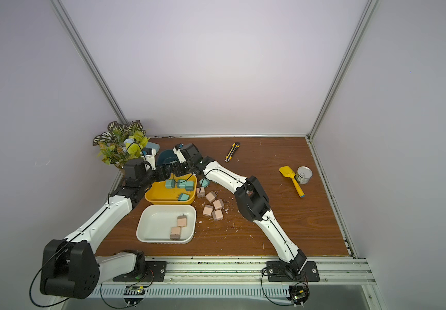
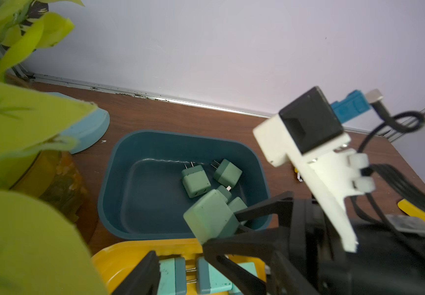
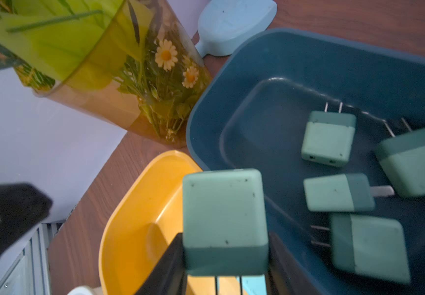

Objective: Place the plugs by color into the storage box
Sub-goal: Place the plug in the storage box.

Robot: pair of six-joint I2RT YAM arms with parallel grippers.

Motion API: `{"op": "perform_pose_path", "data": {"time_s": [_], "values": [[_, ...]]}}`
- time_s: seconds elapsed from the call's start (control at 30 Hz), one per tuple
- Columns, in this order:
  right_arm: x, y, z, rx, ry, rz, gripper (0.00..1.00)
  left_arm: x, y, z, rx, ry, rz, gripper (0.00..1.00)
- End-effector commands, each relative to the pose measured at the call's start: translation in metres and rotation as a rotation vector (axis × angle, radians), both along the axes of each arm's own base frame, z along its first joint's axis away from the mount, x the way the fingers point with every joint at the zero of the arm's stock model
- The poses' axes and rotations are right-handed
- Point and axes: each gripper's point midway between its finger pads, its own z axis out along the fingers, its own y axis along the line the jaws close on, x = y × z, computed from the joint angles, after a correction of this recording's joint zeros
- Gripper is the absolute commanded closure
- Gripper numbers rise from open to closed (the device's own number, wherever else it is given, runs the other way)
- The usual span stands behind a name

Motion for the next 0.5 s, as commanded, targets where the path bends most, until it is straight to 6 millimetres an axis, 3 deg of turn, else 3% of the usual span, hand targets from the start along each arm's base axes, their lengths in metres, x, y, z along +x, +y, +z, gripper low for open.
{"op": "perform_pose_path", "data": {"time_s": [0.0,0.27,0.47], "values": [[0.010,0.014,0.028,0.117,0.001,0.012,0.61,0.003,0.005,0.005,-0.001,-0.003,0.024,0.30],[0.034,0.034,0.015,0.302,0.064,0.056,0.62,0.002,0.008,0.008,0.017,0.005,0.030,0.30],[0.046,0.035,0.014,0.335,0.060,0.043,0.33,0.002,0.006,0.007,0.013,0.009,0.018,0.30]]}}
